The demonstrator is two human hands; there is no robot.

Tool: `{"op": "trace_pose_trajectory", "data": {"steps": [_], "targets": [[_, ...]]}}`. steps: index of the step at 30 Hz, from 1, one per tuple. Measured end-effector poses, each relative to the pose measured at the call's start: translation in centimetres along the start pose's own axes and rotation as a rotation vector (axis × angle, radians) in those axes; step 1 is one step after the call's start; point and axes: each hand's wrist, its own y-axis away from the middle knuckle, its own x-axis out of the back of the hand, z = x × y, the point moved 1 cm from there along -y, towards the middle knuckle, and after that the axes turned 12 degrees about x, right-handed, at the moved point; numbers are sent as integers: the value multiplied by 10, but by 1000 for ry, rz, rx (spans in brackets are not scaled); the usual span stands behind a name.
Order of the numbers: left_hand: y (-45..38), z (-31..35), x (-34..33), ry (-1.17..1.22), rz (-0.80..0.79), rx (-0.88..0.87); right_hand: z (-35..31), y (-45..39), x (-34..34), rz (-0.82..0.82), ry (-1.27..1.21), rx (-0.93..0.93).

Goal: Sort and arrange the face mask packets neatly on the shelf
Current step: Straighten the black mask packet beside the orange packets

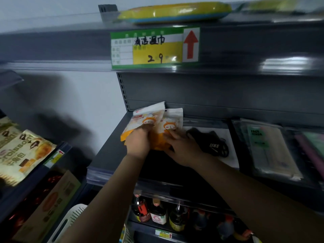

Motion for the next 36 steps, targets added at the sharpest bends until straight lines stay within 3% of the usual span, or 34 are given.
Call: {"op": "trace_pose_trajectory", "data": {"steps": [6, 9, 13, 16, 20, 25, 31, 36], "targets": [[-1, 29, -5, -50, 27, -58, -13, -16, -7, 38, -146, -7], [3, 30, -11, -94, 38, -136, -8, -5, 2, 137, -195, -39], [4, 20, -24, -129, -43, -230, 8, 13, 14, 124, -60, -100], [6, 21, -21, -111, 36, -235, 14, 24, 21, 102, 25, -130], [-6, 25, -14, -200, -84, -211, 10, 31, 28, 131, 29, -148], [-14, 32, -8, -98, -81, -254, 9, 35, 33, 120, 46, -168], [-14, 37, -20, -231, -206, -283, 12, 41, 42, 113, 63, -201], [-9, 43, -13, -225, -125, -228, 16, 48, 47, 129, 66, -210]]}}
